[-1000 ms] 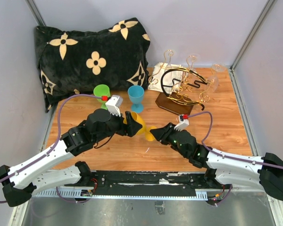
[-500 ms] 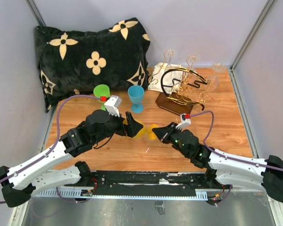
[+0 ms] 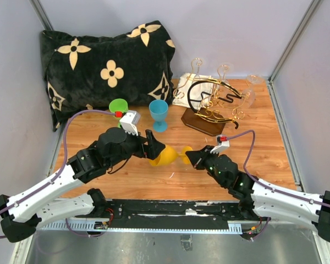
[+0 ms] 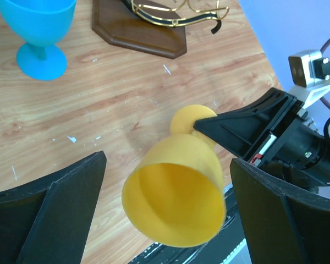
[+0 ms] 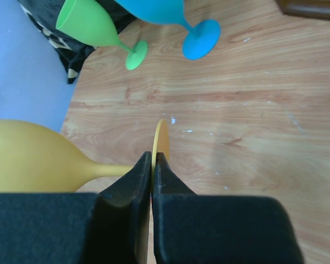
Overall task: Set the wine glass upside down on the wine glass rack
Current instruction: Turn the wine glass upside down at the wine rack.
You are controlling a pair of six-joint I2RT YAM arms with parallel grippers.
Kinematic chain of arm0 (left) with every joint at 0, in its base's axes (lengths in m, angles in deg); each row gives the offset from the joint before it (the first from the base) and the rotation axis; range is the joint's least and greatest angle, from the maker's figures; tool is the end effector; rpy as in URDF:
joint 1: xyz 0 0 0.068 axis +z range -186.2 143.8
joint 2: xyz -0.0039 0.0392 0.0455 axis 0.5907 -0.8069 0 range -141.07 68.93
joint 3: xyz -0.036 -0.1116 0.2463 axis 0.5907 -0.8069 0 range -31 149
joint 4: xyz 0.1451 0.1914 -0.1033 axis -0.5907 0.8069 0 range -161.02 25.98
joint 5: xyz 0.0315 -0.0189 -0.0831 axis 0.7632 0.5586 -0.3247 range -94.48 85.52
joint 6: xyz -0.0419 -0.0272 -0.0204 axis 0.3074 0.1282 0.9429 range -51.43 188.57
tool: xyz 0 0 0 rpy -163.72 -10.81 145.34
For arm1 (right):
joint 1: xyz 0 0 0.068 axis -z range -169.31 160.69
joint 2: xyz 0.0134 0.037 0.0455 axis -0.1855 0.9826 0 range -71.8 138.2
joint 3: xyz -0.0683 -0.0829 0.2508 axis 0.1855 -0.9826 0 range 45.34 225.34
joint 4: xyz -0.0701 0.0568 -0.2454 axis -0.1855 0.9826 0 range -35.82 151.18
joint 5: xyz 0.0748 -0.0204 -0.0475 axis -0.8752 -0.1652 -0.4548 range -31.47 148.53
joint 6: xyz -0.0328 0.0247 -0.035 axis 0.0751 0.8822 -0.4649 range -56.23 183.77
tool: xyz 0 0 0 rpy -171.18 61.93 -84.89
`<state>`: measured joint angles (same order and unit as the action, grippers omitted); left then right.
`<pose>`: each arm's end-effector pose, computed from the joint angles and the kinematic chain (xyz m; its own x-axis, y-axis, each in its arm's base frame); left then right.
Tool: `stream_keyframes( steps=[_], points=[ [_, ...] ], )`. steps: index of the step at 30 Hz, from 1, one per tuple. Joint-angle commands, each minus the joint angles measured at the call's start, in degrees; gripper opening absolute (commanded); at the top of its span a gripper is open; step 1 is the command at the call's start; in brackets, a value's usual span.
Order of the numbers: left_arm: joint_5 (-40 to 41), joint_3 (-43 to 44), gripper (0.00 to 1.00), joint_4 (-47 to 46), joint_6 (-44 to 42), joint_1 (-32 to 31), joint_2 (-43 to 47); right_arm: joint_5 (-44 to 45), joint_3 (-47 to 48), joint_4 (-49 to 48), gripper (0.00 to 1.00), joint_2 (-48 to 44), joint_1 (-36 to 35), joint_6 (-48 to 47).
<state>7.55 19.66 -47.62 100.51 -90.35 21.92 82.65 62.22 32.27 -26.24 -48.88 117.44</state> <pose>0.1133 -0.1440 0.3452 -0.5266 -0.1548 -0.8359 0.4705 0.7659 -0.4382 0.1061 0.1518 0.2245 -0.5039 0.5941 -0.6270 -0.2965 0.5628 0.7716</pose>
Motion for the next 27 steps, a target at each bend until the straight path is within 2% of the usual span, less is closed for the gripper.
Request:
stream_keyframes(
  steps=[1,7,11,17,23,27],
  points=[
    [2.1,5.1,1.00,3.2,-2.3,-0.3,-0.7,5.0,-1.9,3.6,0.01,-4.8,0.3,-8.9],
    [0.5,7.1,1.00,4.9,-7.4,-0.2,-2.2,4.3,-2.2,6.8,0.01,-9.9,0.3,-21.9],
    [-2.3,7.8,1.00,4.6,-11.7,-0.2,-3.1,0.9,-1.8,7.0,0.01,-12.7,0.3,-32.3],
    [-6.1,8.7,0.99,4.6,-18.2,-0.2,-5.1,-4.5,3.4,14.8,0.01,-16.1,0.3,-47.5],
    [-12.3,7.8,0.91,2.1,-27.1,-0.3,-6.1,-15.6,11.1,22.5,0.01,-15.6,0.3,-59.1],
    [-17.9,2.7,0.89,-5.6,-34.4,-0.3,-2.8,-21.9,14.8,25.1,0.01,-14.8,0.3,-65.3]
  ],
)
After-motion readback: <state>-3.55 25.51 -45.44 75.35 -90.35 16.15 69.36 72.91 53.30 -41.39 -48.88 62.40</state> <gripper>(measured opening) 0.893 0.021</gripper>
